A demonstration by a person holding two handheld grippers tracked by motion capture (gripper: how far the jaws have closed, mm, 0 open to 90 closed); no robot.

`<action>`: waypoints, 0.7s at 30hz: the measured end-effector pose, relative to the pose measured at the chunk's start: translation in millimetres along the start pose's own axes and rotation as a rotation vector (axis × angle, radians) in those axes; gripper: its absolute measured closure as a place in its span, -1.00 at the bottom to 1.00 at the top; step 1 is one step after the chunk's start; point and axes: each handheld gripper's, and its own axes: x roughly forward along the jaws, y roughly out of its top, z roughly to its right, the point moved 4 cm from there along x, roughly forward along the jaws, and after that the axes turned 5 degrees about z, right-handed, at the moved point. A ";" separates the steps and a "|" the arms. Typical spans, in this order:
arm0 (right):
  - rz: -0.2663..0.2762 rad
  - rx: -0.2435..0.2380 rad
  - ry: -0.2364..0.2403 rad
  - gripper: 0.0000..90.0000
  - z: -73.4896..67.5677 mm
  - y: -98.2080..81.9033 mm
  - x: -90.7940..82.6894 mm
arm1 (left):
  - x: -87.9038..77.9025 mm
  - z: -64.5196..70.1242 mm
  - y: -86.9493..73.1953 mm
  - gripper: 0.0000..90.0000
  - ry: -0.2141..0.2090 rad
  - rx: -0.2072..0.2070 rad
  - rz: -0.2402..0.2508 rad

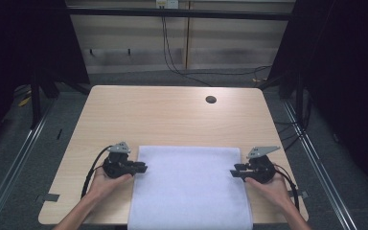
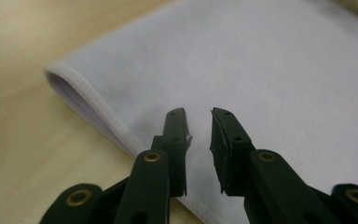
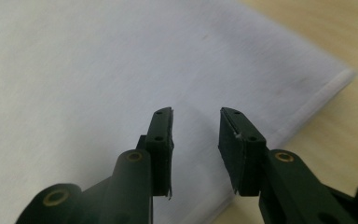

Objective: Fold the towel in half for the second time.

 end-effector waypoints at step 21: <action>0.046 0.102 -0.078 0.31 69.8 30.9 38.6 | 22.4 -59.1 28.5 0.31 0.119 -0.058 0.019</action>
